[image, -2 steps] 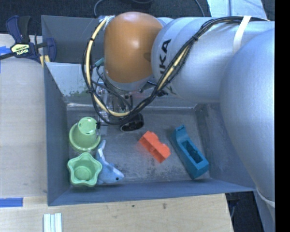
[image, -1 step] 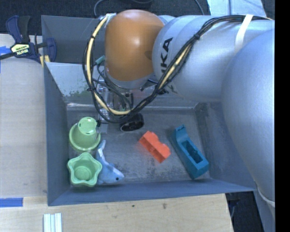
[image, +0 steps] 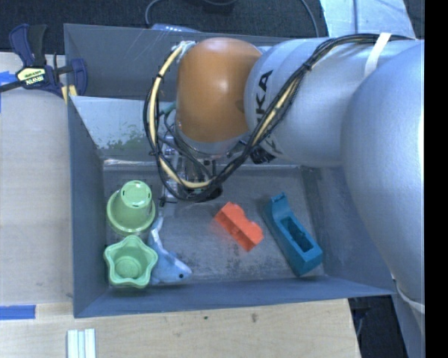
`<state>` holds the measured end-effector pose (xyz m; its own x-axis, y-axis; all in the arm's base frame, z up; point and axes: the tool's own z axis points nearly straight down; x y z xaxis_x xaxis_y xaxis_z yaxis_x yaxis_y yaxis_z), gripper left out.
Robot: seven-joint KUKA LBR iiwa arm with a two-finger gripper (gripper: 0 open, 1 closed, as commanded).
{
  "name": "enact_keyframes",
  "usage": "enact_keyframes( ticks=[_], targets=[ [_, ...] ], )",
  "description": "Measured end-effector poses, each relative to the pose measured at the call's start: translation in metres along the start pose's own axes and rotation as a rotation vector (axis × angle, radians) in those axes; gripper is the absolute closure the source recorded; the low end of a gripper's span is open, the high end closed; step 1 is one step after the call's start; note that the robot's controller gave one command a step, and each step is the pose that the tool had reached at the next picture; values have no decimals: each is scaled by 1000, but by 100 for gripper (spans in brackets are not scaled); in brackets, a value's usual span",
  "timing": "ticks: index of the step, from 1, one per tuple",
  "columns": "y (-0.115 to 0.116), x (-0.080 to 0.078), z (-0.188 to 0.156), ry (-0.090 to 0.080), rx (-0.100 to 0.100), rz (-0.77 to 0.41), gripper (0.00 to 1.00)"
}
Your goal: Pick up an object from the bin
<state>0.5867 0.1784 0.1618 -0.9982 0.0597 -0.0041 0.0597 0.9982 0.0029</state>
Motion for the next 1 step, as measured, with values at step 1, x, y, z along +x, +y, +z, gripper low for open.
enact_keyframes(
  ticks=[1],
  targets=[
    [-8,9,34,1,3,-40,0]
  ],
)
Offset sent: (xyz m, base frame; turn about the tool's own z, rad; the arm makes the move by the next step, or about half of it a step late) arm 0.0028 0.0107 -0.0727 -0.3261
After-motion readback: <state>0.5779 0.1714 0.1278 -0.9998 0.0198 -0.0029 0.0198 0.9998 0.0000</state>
